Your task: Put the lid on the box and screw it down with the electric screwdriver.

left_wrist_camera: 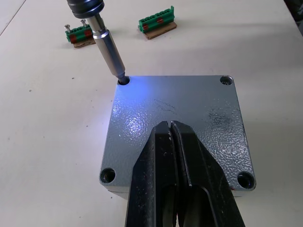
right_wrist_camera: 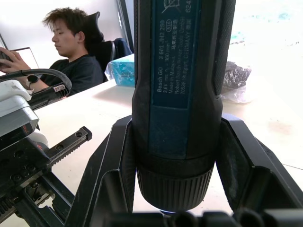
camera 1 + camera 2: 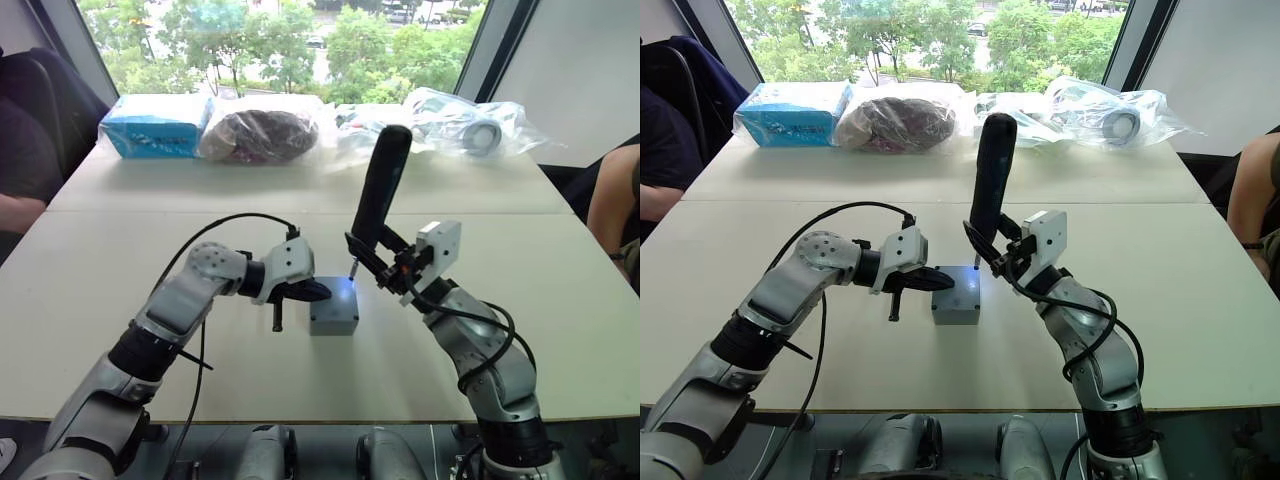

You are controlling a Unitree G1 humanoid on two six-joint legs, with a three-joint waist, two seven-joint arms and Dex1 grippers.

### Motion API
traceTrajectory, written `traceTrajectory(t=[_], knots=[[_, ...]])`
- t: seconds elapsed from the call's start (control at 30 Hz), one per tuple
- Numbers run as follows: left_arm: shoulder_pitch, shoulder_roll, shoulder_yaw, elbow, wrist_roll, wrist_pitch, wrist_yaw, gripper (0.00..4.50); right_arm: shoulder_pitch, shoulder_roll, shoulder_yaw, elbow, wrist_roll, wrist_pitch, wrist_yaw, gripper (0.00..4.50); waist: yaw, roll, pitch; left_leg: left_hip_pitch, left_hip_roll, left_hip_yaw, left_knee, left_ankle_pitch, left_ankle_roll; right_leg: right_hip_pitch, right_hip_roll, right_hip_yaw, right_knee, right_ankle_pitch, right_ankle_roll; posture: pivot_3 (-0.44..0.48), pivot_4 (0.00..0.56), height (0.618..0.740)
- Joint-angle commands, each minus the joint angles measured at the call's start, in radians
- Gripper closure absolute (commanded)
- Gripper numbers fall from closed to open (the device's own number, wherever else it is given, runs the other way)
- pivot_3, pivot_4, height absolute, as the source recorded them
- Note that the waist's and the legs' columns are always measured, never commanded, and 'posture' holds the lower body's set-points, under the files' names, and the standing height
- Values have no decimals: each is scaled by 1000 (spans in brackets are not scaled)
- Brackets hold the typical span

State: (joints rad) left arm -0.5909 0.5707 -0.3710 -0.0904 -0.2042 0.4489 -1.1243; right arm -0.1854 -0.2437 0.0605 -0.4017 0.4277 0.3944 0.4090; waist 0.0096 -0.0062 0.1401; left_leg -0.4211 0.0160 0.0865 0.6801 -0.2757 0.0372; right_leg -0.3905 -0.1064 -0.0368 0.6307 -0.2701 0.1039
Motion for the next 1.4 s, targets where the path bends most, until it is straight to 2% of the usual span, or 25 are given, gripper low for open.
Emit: traceTrajectory(t=[0.03,0.17,0.2,0.33,0.37,0.43,0.53,0.6,0.73,0.9,1.0,1.27,1.4], knots=[[18,2,10,5,6,20,11,4500,-6,-28,-1,-25,-5,103,-33,2721,0,0,0,0,0,0,0,0,0,0,0,0,0,0,0,0,150,740],[24,7,62,1,-41,59,16,4500,-120,-63,-76,-130,64,264,-103,2721,-3,2,1,-1,-1,0,-2,0,0,-2,-3,-1,0,-1,-2,0,150,740],[21,-2,95,-1,-79,89,19,4500,-194,-85,-122,-159,97,348,-143,2721,-1,3,2,-3,-1,0,-2,0,0,-4,-4,-2,0,-1,-2,0,150,740],[-16,-60,229,-5,-237,220,48,4500,-428,-168,-303,-186,351,673,-221,2721,2,11,10,-12,-4,-1,-1,1,-1,-12,-8,-3,2,0,-3,0,150,740],[-37,-68,253,-12,-266,244,53,4500,-502,-194,-384,-138,449,776,-252,2721,3,11,10,-20,-5,-2,1,3,-5,-18,-9,-4,3,1,-3,0,150,740],[-65,-69,273,-38,-305,271,44,4500,-619,-246,-513,-45,557,926,-293,2721,2,12,13,-23,-5,-4,2,5,-7,-20,-9,-7,3,3,1,0,150,740],[-77,-51,266,-66,-323,285,22,4500,-704,-287,-606,27,632,1022,-339,2721,-1,11,14,-24,-6,-4,0,5,-7,-19,-8,-9,1,3,1,0,150,740],[-88,-26,232,-103,-315,260,-16,4500,-724,-366,-683,121,656,1141,-323,2721,-4,12,14,-22,-6,-3,0,4,-6,-18,-6,-10,0,3,1,0,150,740],[-105,13,183,-160,-313,231,-88,4500,-512,-637,-598,247,749,1220,-279,2721,6,11,15,-23,-6,-1,0,1,1,-17,-3,-10,0,3,2,0,150,740],[-98,68,83,-181,-208,105,-153,4500,-364,-819,-527,398,854,1220,-295,2721,-6,15,17,-22,-8,3,2,-2,7,-17,-4,-5,-1,3,2,0,150,740],[-96,52,58,-164,-174,68,-135,4500,-309,-895,-445,455,868,1220,-305,2721,-8,15,18,-21,-7,4,2,-2,7,-18,-2,-4,-1,4,4,0,150,740],[-77,12,62,-192,-184,103,-74,4500,-309,-911,-335,560,832,1220,-285,2721,-2,14,18,-22,-3,3,3,-2,6,-19,3,-2,-1,4,5,0,150,740],[-67,-5,78,-192,-190,118,-30,4500,-361,-841,-301,601,737,1220,-282,2721,2,14,18,-22,-3,3,3,-1,6,-18,3,-2,-1,5,6,0,150,740]])
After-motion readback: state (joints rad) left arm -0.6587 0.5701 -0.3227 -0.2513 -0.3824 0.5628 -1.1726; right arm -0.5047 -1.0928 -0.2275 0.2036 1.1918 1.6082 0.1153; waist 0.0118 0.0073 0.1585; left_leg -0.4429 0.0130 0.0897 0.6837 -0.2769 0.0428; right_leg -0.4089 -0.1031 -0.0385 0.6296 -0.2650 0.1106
